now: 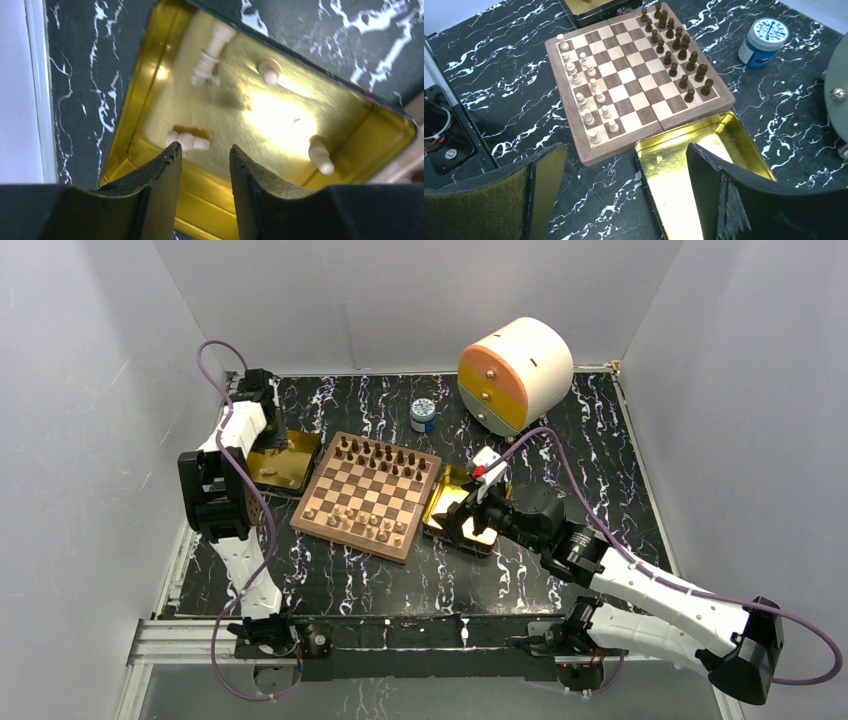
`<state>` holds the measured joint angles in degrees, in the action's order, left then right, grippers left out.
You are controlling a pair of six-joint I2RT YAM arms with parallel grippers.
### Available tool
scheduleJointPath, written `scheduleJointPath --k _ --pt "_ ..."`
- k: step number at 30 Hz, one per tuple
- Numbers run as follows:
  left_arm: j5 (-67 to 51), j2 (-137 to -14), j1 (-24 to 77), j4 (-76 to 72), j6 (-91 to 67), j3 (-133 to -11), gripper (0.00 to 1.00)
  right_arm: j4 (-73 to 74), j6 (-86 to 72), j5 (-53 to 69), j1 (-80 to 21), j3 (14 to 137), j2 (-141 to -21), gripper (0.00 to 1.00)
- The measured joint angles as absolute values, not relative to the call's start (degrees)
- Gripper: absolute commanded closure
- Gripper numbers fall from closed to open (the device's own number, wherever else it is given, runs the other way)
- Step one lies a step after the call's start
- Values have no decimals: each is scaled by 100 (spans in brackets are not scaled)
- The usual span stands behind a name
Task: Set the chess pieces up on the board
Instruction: Pick up the chess piece from the storage box.
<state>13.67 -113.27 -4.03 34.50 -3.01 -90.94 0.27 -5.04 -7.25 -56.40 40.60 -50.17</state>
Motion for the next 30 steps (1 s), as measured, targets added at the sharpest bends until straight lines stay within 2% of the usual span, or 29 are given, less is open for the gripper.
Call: scheduleJointPath --k 11,30 --pt "1260 -12018 -615 2751 1 -9378 67 -80 -362 -934 -5640 4027 -5059 1" --pt "1304 -12164 -633 2377 51 -9502 69 -154 -248 -1046 -5640 4027 -5297 2"
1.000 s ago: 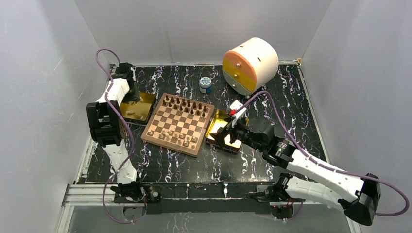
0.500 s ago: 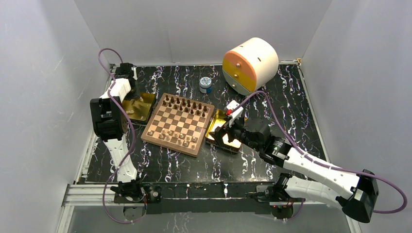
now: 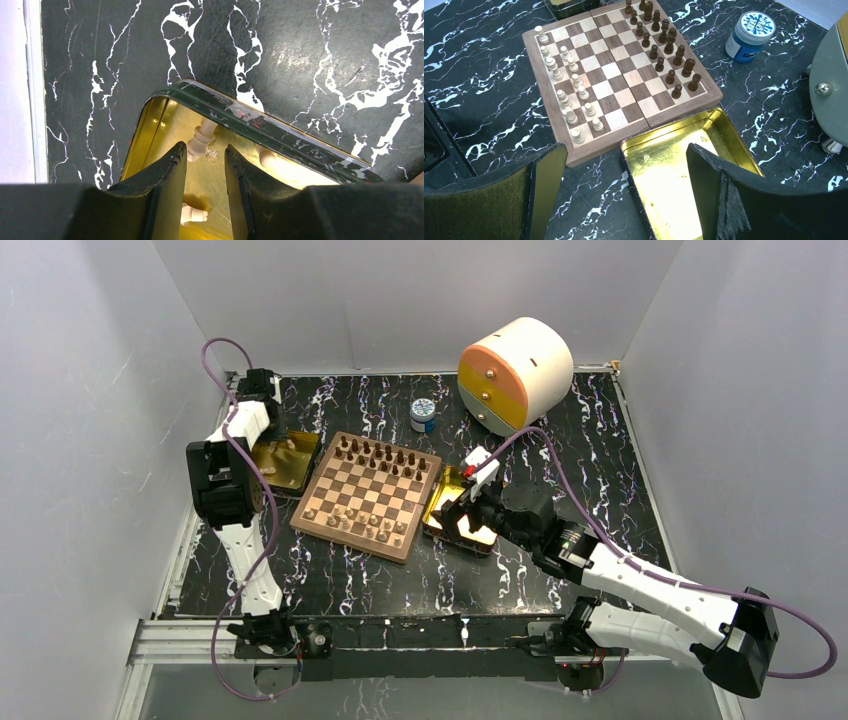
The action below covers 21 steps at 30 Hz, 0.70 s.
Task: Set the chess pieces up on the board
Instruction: Pick up the chess piece from the storage box.
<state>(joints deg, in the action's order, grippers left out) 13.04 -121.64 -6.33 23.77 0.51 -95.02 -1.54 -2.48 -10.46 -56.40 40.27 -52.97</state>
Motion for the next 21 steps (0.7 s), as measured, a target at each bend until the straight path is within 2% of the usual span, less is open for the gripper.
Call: scheduleJointPath --k 10,21 --pt "1282 -12407 -672 2370 45 -9502 72 -185 -174 -1083 -5640 4027 -5297 1" --pt "1260 -12425 -703 2381 43 -9500 82 -187 -165 -1083 -5640 4021 -5286 1"
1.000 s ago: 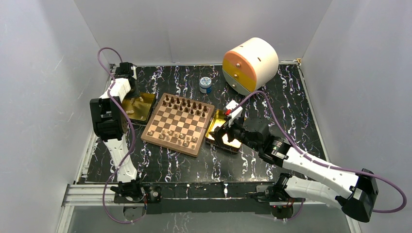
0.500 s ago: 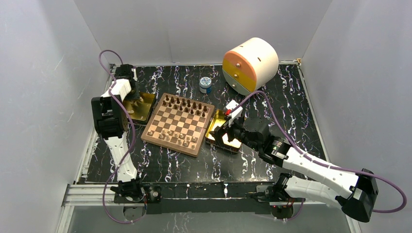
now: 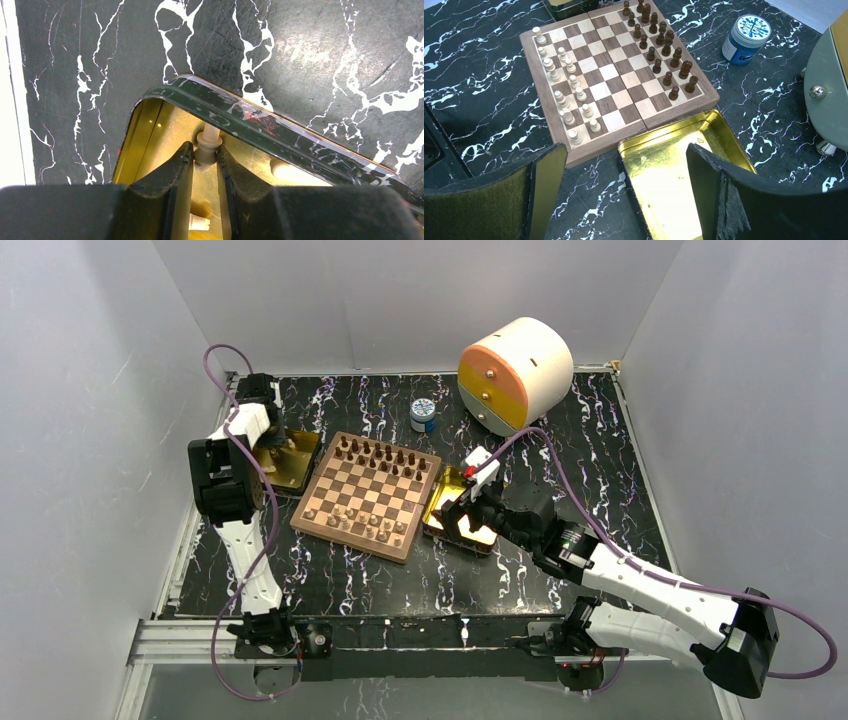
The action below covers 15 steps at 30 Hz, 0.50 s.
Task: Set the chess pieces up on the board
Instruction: Pick up the chess piece from the storage box.
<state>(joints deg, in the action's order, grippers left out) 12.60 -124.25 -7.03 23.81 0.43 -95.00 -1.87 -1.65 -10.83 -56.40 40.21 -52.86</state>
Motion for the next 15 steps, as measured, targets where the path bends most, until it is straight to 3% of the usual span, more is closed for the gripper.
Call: scheduleJointPath --k 15 --pt "980 -12154 -703 2930 -220 -9478 87 -279 -325 -982 -5640 3959 -5251 1"
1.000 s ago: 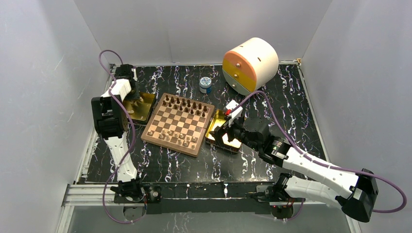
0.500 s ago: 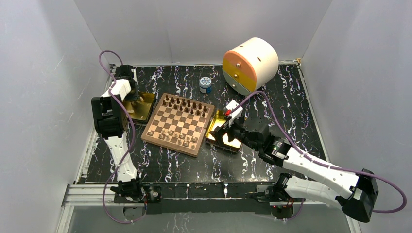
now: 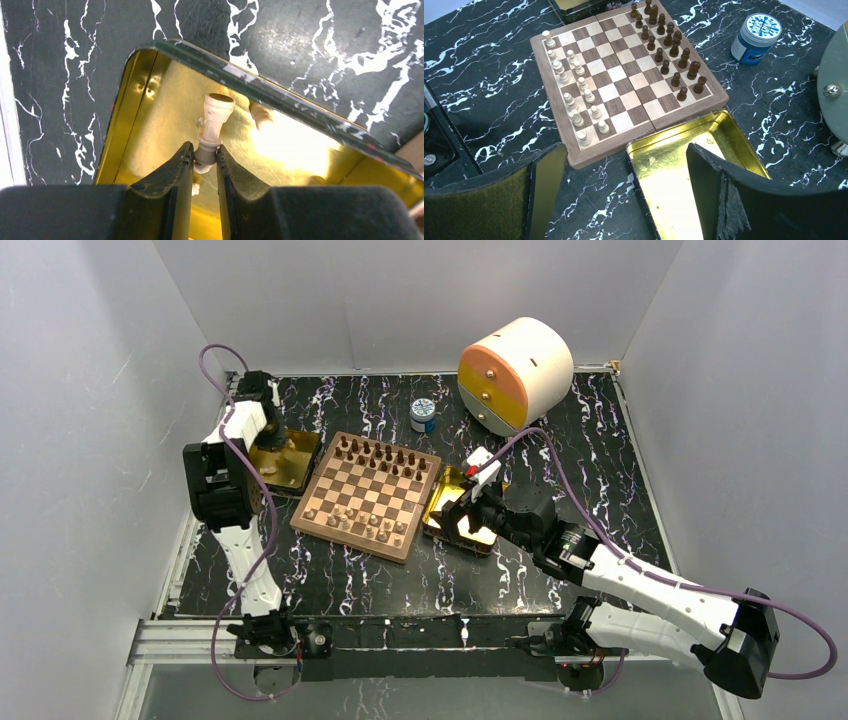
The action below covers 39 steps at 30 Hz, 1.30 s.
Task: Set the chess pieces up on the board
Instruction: Pick up the chess piece from the storage box, then place the chess piece on the chessboard.
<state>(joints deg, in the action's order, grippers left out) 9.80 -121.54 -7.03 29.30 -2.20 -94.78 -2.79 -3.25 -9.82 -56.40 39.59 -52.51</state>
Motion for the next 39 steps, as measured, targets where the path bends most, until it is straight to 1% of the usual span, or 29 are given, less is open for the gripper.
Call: scheduleJointPath --k 11,19,30,39 --pt "668 -11546 -703 3028 -325 -9301 88 -274 -604 -860 -5640 3959 -5183 1" --pt "211 -11227 -703 3030 -412 -8995 89 -268 -722 -840 -5640 3959 -5111 1" --pt "-523 -11183 -620 2840 -456 -8770 90 -263 -808 -821 -5640 3959 -5074 1" --pt "-749 -11185 -388 2698 -513 -8501 91 -263 -838 -823 -5640 3959 -5048 1"
